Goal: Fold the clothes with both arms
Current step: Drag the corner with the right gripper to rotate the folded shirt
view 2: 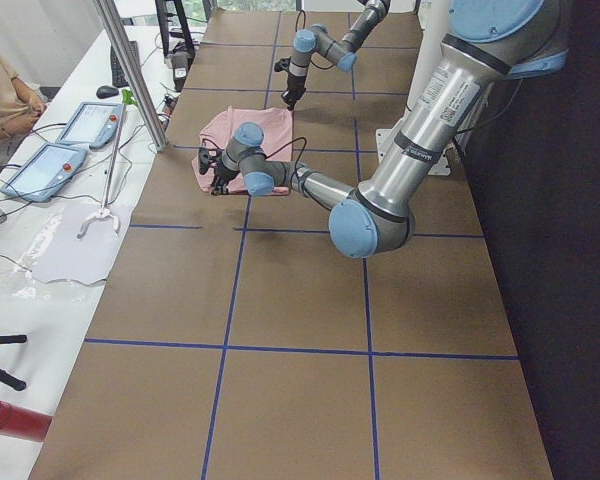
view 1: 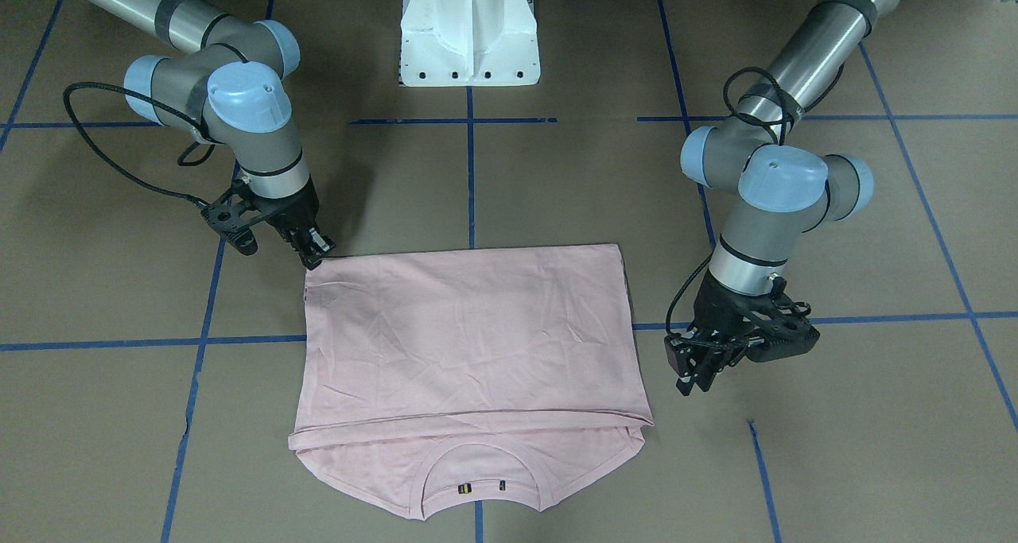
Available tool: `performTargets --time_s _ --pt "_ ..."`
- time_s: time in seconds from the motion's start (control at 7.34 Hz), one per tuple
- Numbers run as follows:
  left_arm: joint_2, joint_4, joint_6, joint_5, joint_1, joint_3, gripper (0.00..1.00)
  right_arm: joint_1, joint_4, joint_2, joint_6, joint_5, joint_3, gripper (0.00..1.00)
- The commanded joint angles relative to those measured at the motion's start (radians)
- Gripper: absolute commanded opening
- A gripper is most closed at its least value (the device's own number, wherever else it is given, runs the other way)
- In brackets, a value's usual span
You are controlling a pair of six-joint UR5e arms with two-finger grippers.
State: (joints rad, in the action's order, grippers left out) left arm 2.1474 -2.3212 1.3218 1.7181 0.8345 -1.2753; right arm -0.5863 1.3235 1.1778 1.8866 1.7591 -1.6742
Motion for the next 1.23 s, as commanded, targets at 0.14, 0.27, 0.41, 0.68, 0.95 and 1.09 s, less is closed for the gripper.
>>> performTargets --time_s 0.14,0.27,0.41,0.68,0.95,1.09 --pt "-0.009 0.0 -0.006 0.003 0.0 -0.001 0.38 -0.003 0.011 0.018 0.002 0.029 -0.091 0.0" --pt "-0.008 -0.007 -0.006 0.005 0.0 -0.001 0.38 0.073 0.013 0.131 0.017 0.028 -0.236 0.0" --pt "-0.001 -0.013 0.003 0.003 -0.001 -0.001 0.4 0.153 0.013 0.242 0.019 0.028 -0.389 0.0" --pt "0.002 -0.014 0.005 0.058 -0.002 -0.05 0.4 0.345 0.066 0.336 0.138 0.026 -0.558 0.0" --pt "-0.001 -0.006 0.004 0.212 -0.002 -0.126 0.4 0.544 0.295 0.344 0.198 0.026 -0.718 0.0" --pt "-0.007 0.0 0.011 0.262 -0.002 -0.177 0.48 0.586 0.302 0.345 0.218 0.023 -0.717 0.3"
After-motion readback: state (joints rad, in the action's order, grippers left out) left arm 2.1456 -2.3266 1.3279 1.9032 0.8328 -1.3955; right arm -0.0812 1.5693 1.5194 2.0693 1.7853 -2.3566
